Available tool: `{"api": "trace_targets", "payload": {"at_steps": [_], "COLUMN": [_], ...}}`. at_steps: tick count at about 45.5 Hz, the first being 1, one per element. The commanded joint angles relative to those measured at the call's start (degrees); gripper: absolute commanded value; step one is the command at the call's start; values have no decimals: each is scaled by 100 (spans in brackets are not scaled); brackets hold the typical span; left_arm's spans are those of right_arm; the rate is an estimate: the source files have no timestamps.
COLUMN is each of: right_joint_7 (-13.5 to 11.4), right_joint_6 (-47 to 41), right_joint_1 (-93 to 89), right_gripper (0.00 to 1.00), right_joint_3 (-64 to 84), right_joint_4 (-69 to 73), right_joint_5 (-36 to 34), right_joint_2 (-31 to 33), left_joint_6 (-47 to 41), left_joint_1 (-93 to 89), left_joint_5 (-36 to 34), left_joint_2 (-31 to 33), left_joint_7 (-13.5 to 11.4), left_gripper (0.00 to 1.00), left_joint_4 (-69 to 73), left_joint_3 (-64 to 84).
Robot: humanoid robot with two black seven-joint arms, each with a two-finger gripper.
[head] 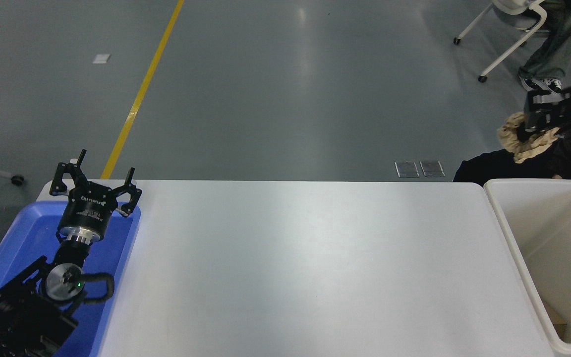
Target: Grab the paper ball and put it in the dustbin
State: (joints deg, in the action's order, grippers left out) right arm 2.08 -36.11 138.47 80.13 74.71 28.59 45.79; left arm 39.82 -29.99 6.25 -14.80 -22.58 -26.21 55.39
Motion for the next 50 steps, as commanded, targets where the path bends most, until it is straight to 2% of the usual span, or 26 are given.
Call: {"api": "trace_targets", "payload": {"at_steps": [1,6,11,21,31,38,50], "right_joint_7": [3,-15,-67,-111,-120,-190,-208], "right_joint_6": [648,1360,2002,2583,2978,3127,3365], "right_joint_1": [-1715,-3156,-5027,-8141,-9126,-9504,-9812], "right_gripper": [0,0,0,0,0,0,0], "right_joint_3": [-488,-1462,-2781,-5435,-6325,-6650,-7055], "right_joint_4": [-1546,-1959,-2416,-3962,-4886,-5133,-5423], "right_joint_5": [1123,1035,710,-168,-1030,-1733,-1971], "right_joint_2": [1555,1793,1705,608,-438,-861,-1239], "left_joint_6": [0,0,0,0,0,0,0], "left_joint_1": [-7,-7,-7,-16,-16,-16,-16], "left_joint_5": [8,-1,-1,-1,-1,-1,-1], "left_joint_2": [4,4,4,4,4,4,4], "left_joint_7": [0,0,0,0,0,0,0], "left_gripper": [100,100,100,100,100,100,100], "left_joint_4": [-7,2,2,2,2,2,2], "left_joint_3": [-2,-2,-2,-2,-2,-2,-2]}}
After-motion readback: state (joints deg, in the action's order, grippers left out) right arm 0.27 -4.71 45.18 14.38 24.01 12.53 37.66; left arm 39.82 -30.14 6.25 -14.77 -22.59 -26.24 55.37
